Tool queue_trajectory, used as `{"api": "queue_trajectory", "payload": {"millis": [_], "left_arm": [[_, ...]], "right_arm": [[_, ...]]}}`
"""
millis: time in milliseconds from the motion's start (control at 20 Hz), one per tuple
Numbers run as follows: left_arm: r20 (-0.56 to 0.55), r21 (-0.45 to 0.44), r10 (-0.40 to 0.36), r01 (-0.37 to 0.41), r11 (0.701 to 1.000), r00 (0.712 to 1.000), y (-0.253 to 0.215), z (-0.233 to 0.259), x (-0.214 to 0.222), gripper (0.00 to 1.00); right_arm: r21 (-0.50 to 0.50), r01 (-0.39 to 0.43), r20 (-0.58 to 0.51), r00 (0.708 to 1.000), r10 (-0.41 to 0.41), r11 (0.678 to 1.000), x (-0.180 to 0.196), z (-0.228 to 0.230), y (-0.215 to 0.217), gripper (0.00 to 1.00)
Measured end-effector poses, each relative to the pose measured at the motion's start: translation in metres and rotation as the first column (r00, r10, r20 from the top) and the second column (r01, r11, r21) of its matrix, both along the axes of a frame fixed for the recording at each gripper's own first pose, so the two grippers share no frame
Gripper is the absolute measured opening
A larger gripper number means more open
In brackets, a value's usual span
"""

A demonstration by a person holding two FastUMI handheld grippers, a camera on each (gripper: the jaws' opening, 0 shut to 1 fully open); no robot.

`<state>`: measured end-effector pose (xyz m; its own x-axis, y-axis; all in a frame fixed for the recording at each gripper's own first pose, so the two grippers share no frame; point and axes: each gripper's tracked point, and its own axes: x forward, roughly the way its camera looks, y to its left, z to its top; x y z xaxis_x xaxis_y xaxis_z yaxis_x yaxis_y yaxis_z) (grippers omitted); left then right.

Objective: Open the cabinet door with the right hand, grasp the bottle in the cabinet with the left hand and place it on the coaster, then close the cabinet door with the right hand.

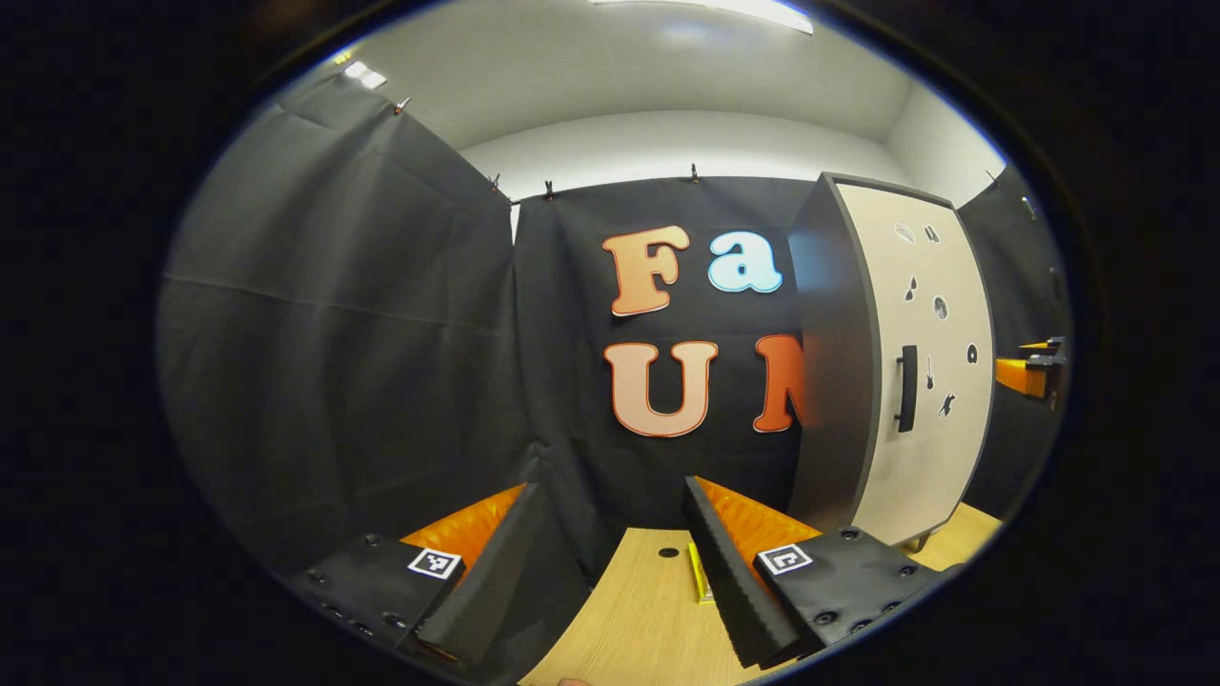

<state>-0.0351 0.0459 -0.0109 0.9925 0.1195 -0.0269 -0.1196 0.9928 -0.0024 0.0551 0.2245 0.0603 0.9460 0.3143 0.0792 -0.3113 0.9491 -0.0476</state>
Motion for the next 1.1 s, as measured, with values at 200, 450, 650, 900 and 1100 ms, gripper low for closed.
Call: {"api": "queue_trajectory", "payload": {"millis": [200, 450, 650, 900, 1100], "left_arm": [[-0.008, 0.015, 0.017, -0.017, 1.0, 1.0, 0.012, -0.004, -0.004, 0.97], [-0.002, 0.024, 0.046, -0.046, 0.999, 0.999, 0.026, -0.003, -0.003, 0.96], [-0.003, 0.043, 0.071, -0.07, 0.997, 0.998, 0.035, -0.005, -0.007, 0.97], [-0.013, 0.047, 0.096, -0.095, 0.994, 0.995, 0.048, -0.01, -0.013, 0.97], [-0.022, 0.048, 0.106, -0.105, 0.993, 0.994, 0.052, -0.014, -0.013, 0.97]], "right_arm": [[-0.011, -0.025, -0.016, 1.0, 0.025, 1.0, 0.035, -0.006, 0.048, 0.94], [0.016, -0.016, -0.077, 0.997, 0.017, 1.0, 0.085, -0.024, 0.083, 0.93], [0.051, 0.016, -0.129, 0.992, -0.01, 0.999, 0.119, -0.039, 0.092, 0.92], [0.075, 0.016, -0.162, 0.987, -0.004, 0.997, 0.141, -0.049, 0.101, 0.74], [0.085, -0.005, -0.183, 0.983, 0.02, 0.996, 0.143, -0.055, 0.108, 0.48]]}}
